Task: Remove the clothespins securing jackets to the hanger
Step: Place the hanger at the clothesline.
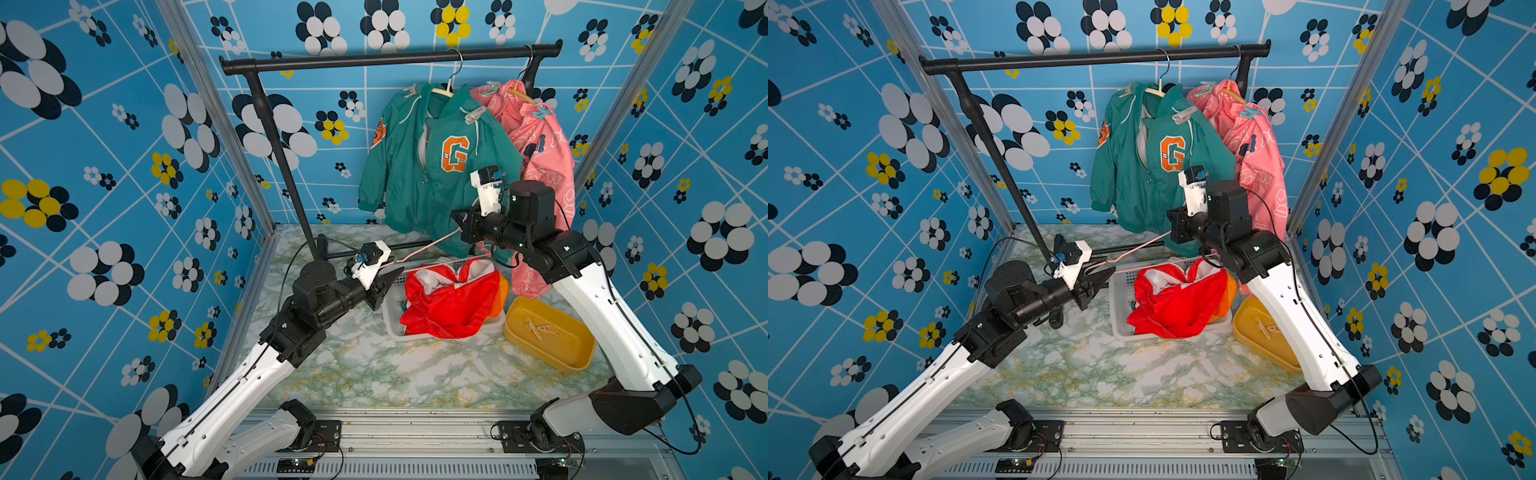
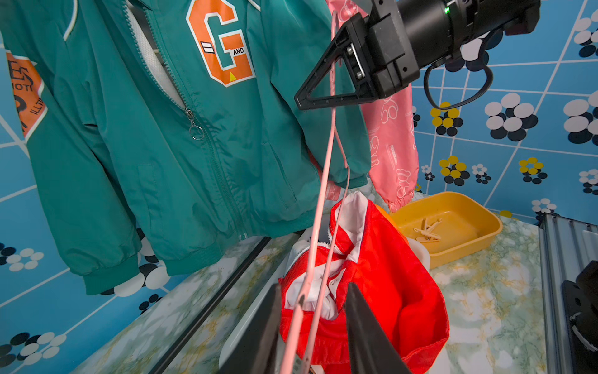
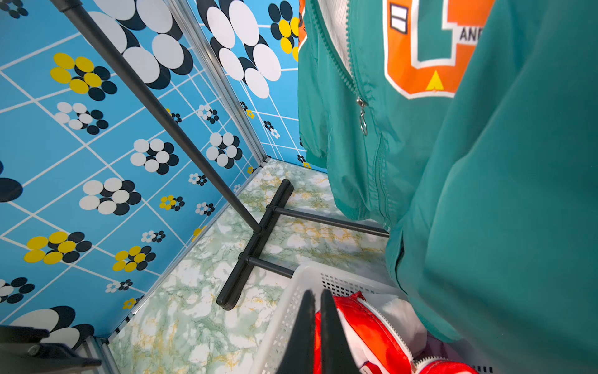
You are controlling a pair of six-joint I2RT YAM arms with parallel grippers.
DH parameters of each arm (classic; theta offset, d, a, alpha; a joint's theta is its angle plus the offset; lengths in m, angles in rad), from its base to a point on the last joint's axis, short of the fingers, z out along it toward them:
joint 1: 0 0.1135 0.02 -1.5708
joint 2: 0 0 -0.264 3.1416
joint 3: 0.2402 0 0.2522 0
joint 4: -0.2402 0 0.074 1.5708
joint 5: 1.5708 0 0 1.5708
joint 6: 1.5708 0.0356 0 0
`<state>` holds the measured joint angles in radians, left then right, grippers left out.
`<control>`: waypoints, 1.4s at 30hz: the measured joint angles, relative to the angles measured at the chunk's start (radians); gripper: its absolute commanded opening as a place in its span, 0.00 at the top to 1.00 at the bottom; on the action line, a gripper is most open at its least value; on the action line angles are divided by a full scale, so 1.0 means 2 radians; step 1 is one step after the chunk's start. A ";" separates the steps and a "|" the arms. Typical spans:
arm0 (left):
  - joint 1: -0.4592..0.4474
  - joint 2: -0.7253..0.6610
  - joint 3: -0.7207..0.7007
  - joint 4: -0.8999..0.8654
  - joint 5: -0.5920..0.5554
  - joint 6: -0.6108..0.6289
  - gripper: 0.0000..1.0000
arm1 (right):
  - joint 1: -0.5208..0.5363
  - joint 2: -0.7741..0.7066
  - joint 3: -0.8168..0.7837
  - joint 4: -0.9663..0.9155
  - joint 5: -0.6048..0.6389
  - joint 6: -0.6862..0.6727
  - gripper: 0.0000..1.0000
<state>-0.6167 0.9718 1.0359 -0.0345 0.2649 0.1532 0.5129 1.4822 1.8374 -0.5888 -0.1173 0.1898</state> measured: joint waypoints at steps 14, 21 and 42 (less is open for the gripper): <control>0.001 0.002 0.000 0.010 0.001 -0.001 0.80 | 0.000 0.016 0.005 -0.004 -0.010 -0.009 1.00; 0.001 0.017 0.004 0.010 0.008 -0.002 0.85 | 0.000 0.016 0.005 -0.004 -0.008 -0.011 1.00; 0.002 0.021 0.011 -0.001 0.014 0.002 1.00 | 0.001 0.021 0.008 -0.003 -0.005 -0.016 0.48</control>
<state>-0.6125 1.0134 1.0580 -0.0360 0.2939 0.1574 0.5148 1.5242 1.8542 -0.5949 -0.1265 0.1574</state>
